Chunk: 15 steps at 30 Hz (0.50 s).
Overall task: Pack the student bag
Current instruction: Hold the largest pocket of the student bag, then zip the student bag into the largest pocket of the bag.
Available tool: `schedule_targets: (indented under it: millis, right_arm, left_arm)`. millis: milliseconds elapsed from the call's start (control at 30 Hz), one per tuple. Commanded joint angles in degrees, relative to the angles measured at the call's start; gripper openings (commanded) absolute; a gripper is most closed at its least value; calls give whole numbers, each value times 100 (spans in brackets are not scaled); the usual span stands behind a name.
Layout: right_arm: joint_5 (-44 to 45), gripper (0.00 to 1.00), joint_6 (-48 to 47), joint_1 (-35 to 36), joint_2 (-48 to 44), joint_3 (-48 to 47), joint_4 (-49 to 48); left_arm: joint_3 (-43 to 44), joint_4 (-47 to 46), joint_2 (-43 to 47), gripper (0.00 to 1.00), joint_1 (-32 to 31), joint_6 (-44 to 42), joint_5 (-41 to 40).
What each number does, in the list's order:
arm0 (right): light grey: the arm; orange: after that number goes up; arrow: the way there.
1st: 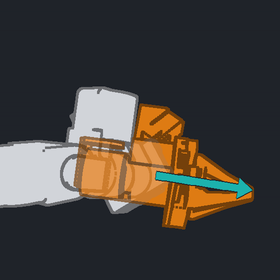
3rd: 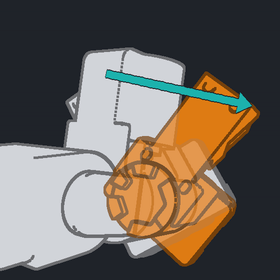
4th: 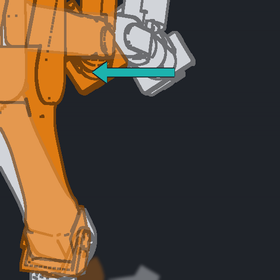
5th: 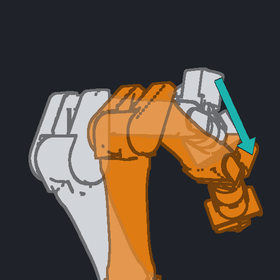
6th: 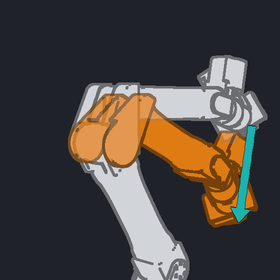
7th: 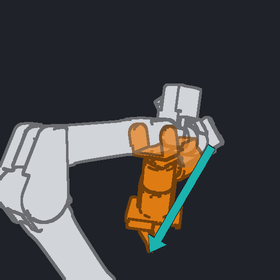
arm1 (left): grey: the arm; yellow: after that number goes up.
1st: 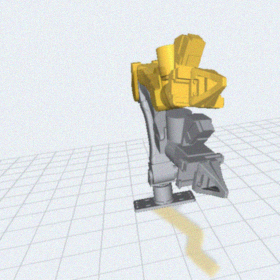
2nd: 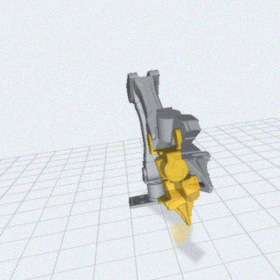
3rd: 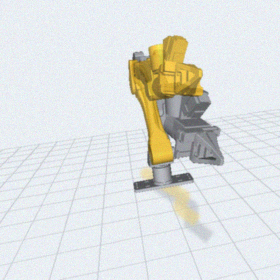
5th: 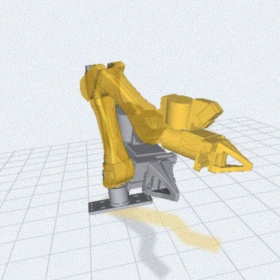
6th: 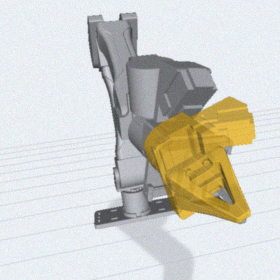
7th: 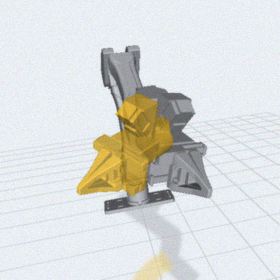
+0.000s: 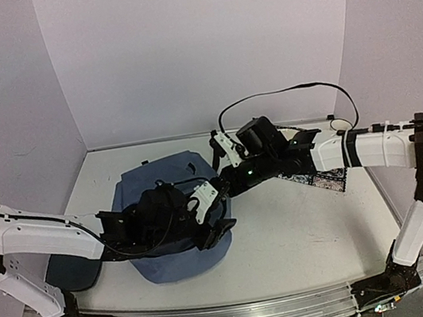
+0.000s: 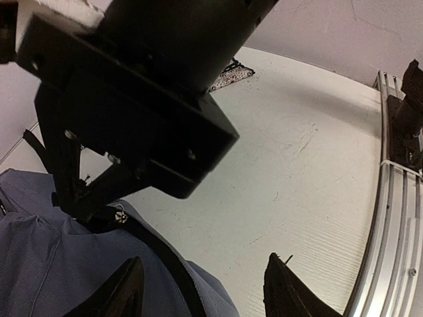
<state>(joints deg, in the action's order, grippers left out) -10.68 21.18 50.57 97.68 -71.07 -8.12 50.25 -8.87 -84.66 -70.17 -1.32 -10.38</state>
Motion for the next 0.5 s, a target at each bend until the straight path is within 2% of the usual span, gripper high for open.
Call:
schedule_targets:
  millis: [0,100,233,300,333,467]
  right_arm:
    - [183,0,38,15,-357,9,-286]
    - [234,0,7,12,-358,-8,-284]
    - [360,0,-59,5,-325,-42,-274]
    - [420,0,-118,-57,-264,-128,-221]
    - [457,0,-131,-101,-217,-184,-174]
    - [524,0,-223,-397,52,-392,-74]
  left_arm:
    - [-46,-427,-257,60,-7,79,-390]
    - [-142,-544,-318,50,-9,73,-347]
    - [-214,-573,-333,15,-15,36,-169]
    - [-301,-571,-231,3,-56,-23,-63]
    - [-368,-567,-171,0,-93,-62,-2]
    - [-692,-556,135,0,-316,-157,143]
